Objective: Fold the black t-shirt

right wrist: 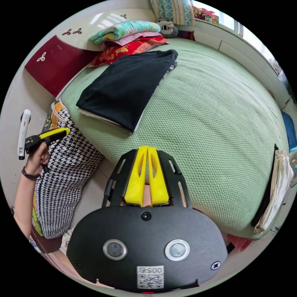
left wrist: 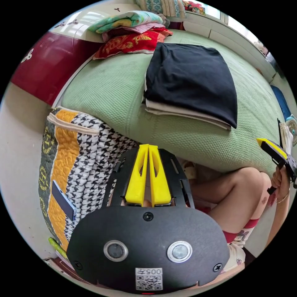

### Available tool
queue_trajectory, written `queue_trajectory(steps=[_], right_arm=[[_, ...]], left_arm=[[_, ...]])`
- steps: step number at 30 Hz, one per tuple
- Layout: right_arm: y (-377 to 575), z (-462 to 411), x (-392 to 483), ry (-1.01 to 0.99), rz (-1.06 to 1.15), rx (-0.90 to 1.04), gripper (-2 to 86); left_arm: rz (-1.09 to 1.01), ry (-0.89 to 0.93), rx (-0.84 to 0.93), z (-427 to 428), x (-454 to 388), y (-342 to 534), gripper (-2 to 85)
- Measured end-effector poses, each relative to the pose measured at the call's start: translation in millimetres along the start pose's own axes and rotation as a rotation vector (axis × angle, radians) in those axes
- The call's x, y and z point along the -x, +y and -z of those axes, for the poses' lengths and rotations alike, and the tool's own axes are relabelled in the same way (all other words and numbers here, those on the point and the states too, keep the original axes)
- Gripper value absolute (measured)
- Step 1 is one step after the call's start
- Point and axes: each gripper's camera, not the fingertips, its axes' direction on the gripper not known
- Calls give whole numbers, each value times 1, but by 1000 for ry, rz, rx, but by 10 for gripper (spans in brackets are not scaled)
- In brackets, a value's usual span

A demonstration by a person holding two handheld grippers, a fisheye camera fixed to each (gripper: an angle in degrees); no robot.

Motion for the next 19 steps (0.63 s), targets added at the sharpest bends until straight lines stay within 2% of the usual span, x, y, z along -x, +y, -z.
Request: queue_trajectory(steps=[5,9,19], right_arm=[[28,36,-9,91,-37,-67,-10],[50,61,-10,127,-63,-137,-10],[100,108,-41,153,-173,-235,-10]], left_arm=[[-9,108,-33,17,-33,29,-5],[-88,177,-128,52,-82,33,-4],[-323,201,-236,80,-209,59,-5]])
